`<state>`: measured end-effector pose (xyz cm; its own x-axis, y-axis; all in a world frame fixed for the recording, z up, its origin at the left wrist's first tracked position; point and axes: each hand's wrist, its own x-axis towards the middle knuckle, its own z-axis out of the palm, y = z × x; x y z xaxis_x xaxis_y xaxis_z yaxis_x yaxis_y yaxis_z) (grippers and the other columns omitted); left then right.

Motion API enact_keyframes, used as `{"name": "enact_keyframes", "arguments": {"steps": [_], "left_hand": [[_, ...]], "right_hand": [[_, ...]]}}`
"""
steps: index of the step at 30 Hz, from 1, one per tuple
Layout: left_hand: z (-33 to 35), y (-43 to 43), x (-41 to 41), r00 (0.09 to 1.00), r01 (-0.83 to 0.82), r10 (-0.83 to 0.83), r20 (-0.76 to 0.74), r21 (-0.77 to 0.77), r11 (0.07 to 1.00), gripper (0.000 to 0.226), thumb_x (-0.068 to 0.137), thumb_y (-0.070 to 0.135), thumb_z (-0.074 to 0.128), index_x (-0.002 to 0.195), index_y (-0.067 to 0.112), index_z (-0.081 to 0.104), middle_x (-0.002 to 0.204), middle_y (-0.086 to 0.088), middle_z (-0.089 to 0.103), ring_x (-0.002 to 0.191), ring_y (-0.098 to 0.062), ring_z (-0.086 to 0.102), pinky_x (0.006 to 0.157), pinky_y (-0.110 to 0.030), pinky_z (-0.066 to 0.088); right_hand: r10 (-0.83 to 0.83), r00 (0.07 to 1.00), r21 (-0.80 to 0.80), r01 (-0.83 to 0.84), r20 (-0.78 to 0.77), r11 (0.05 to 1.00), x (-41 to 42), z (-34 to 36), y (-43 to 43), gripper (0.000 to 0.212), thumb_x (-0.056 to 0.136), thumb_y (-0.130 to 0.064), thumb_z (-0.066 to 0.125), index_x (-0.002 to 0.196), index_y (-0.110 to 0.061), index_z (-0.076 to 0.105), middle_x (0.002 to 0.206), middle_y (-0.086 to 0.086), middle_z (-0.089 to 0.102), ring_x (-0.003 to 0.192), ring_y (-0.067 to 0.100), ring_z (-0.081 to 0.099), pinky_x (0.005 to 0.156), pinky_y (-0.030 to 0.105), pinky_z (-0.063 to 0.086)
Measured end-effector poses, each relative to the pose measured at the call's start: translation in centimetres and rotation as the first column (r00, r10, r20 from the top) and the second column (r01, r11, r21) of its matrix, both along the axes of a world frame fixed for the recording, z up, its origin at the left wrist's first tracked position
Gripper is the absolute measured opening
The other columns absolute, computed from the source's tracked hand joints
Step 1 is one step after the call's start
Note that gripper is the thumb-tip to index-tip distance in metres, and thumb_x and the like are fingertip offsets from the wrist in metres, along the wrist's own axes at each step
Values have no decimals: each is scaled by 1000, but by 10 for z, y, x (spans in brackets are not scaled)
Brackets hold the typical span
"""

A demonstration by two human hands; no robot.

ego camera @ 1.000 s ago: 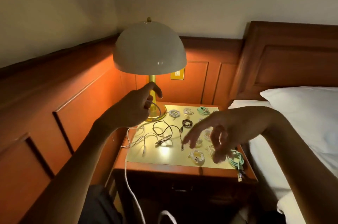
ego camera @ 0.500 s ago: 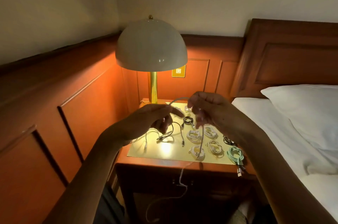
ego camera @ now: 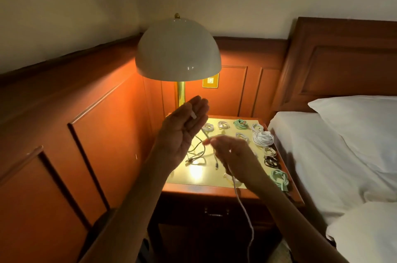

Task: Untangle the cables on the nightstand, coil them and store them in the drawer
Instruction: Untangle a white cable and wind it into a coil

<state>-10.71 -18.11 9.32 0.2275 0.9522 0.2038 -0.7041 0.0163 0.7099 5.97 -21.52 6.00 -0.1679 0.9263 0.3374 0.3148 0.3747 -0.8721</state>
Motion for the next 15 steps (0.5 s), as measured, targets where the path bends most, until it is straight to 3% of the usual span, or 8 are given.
{"name": "enact_keyframes", "arguments": {"steps": [2, 4, 6, 7, 8, 10, 12, 15], "left_hand": [[-13, 11, 12, 968, -189, 197, -157, 62, 980, 28, 103, 11, 46, 126, 4, 61, 119, -7, 72, 114, -20, 68, 101, -36, 52], [-33, 18, 12, 730, -350, 536, -424, 442, 826, 32, 103, 19, 49, 131, 6, 61, 122, -4, 71, 116, -15, 66, 98, -32, 54], [-51, 26, 2, 363, -100, 800, -478, 833, 544, 31, 104, 23, 49, 127, 8, 64, 115, -2, 73, 107, -11, 69, 88, -31, 59], [-55, 25, -1, 315, 66, 814, -487, 867, 493, 26, 105, 21, 47, 120, 11, 66, 105, -1, 75, 98, -12, 72, 83, -35, 60], [-58, 20, -3, 360, 179, 753, -550, 833, 523, 24, 106, 19, 45, 113, 17, 68, 91, 2, 73, 87, -14, 72, 78, -40, 59], [-56, 4, 0, 577, 273, 398, -713, 628, 729, 32, 108, 17, 38, 105, 18, 69, 71, 2, 61, 64, -16, 60, 65, -45, 52], [-51, -7, 1, 658, 411, 58, -751, 422, 808, 34, 107, 19, 37, 103, 9, 69, 66, 0, 54, 57, -14, 49, 59, -37, 48], [-37, -16, -1, 787, 495, -318, -529, 233, 837, 33, 102, 20, 43, 99, 7, 72, 66, 1, 61, 58, -10, 58, 63, -25, 53]], "right_hand": [[23, 996, -58, -18, 81, 998, 0, -7, -9, 21, 102, -30, 55, 110, -26, 74, 55, -6, 54, 43, 4, 43, 44, 21, 38], [33, 937, -17, -29, 348, 999, 6, -4, -17, 19, 99, -33, 59, 113, -33, 73, 70, -7, 68, 55, 7, 58, 57, 28, 50], [56, 872, -12, -57, 486, 998, 15, 10, -25, 20, 98, -38, 58, 111, -36, 73, 86, -11, 74, 75, 6, 65, 71, 24, 52], [18, 876, 8, -25, 482, 1000, 22, 19, -26, 19, 98, -39, 58, 108, -36, 74, 88, -14, 74, 80, 5, 65, 72, 19, 51], [-55, 879, 67, 26, 474, 997, 29, 29, -25, 18, 97, -37, 59, 105, -37, 75, 88, -20, 72, 83, 1, 65, 71, 13, 49], [-166, 885, 156, 108, 436, 982, 45, 46, -14, 14, 95, -31, 64, 100, -36, 76, 87, -32, 65, 85, -11, 63, 68, 5, 44], [-102, 938, 66, 85, 331, 994, 50, 51, -3, 12, 94, -26, 66, 97, -28, 77, 82, -29, 66, 70, -11, 63, 59, 4, 42], [33, 999, -151, -32, 3, 988, 40, 34, -3, 20, 89, -34, 66, 99, -23, 80, 56, -12, 52, 43, 4, 39, 42, 18, 30]]}}
